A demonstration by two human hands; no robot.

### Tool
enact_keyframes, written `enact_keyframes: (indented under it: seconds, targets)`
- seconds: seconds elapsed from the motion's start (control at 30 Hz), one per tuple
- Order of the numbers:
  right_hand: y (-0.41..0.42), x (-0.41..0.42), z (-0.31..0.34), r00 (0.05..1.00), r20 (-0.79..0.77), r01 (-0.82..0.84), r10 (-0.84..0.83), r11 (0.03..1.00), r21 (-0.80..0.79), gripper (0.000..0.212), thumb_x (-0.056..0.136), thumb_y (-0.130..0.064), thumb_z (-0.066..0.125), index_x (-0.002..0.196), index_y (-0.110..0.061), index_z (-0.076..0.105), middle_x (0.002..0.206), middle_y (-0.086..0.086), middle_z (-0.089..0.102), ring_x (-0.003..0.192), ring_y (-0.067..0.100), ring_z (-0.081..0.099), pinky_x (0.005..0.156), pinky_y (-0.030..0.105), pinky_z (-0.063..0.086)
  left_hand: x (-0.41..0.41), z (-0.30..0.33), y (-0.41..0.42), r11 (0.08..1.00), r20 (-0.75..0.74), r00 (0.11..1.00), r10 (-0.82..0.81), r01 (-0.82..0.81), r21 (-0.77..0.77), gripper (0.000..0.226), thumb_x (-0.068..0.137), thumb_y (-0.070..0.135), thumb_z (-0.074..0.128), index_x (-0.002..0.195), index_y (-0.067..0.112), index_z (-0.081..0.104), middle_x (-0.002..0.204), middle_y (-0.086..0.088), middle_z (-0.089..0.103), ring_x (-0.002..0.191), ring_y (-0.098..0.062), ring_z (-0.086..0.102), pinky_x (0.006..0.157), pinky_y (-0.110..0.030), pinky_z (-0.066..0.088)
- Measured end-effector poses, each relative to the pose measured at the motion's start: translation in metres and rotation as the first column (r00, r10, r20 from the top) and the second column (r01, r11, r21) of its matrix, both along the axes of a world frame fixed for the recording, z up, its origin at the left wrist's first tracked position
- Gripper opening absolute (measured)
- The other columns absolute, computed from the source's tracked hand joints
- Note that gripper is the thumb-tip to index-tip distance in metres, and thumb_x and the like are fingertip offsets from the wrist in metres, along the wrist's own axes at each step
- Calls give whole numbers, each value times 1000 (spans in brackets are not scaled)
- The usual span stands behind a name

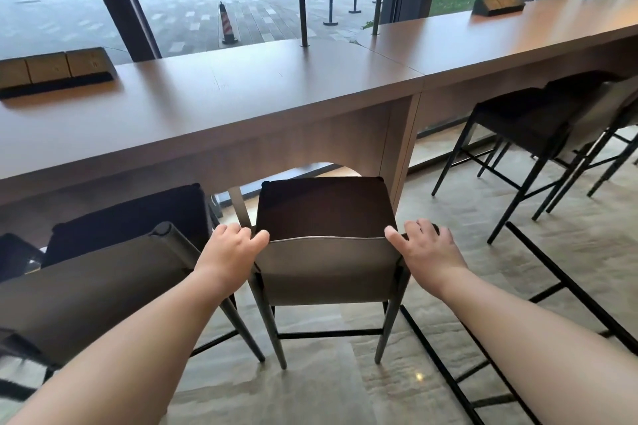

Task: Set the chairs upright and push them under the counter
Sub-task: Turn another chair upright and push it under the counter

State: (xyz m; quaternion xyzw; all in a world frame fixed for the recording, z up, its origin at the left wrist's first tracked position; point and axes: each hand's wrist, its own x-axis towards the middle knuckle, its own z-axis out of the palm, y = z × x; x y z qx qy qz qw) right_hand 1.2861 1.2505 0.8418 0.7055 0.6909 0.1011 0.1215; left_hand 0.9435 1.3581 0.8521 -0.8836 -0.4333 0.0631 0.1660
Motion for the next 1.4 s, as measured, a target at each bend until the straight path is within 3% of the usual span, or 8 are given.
enact_keyframes:
  seconds: [0.2, 0.4, 0.87, 1.07, 1.27, 1.4]
  targets:
    - [9, 4, 5, 1000, -18, -13, 13, 1000, -24, 70, 78, 5, 43, 138, -27, 24, 116, 4, 41, 104, 26, 42, 70, 35, 38, 0, 0, -11, 999, 30, 999, 32, -33, 20, 49, 75, -4, 51, 119, 16, 55, 89, 0, 64, 88, -26, 55, 78, -33, 38]
    - [24, -6, 13, 997, 6, -78, 78, 997, -8, 67, 74, 6, 44, 130, -27, 31, 114, 4, 38, 102, 25, 41, 67, 34, 36, -17, 7, -31, 995, 124, 990, 60, -70, 75, 45, 45, -18, 65, 84, 4, 63, 60, -10, 55, 58, -33, 51, 55, -41, 45]
    - [137, -15, 21, 954, 38, -299, 298, 954, 27, 70, 75, 6, 48, 134, -27, 30, 119, 5, 40, 107, 24, 41, 74, 34, 37, -27, 8, -20, 963, 204, 946, 251, -265, 47, 51, 35, -20, 68, 81, 3, 63, 54, -8, 50, 51, -31, 47, 50, -34, 39]
    - [152, 29, 12, 954, 58, -294, 294, 956, -15, 72, 75, 5, 49, 136, -28, 29, 122, 5, 39, 108, 23, 40, 74, 33, 39, 5, 2, 3, 987, 171, 976, 135, -148, 65, 45, 38, -17, 66, 77, 6, 61, 55, -6, 48, 51, -30, 46, 52, -36, 41]
    - [159, 65, 7, 960, 8, -280, 280, 960, 1, 68, 74, 8, 50, 129, -27, 33, 112, 3, 38, 99, 22, 40, 71, 32, 39, 31, -1, 36, 994, 150, 988, -31, 14, 112, 31, 54, -12, 47, 75, 9, 59, 60, -6, 52, 54, -29, 49, 54, -37, 45]
    - [171, 71, 8, 961, -20, -276, 277, 960, 49, 65, 70, 9, 50, 124, -26, 35, 109, 4, 38, 96, 22, 39, 69, 33, 37, 30, 6, 63, 989, 129, 989, -68, 49, 140, 29, 59, -13, 59, 80, 8, 61, 65, -8, 57, 57, -30, 53, 57, -37, 47]
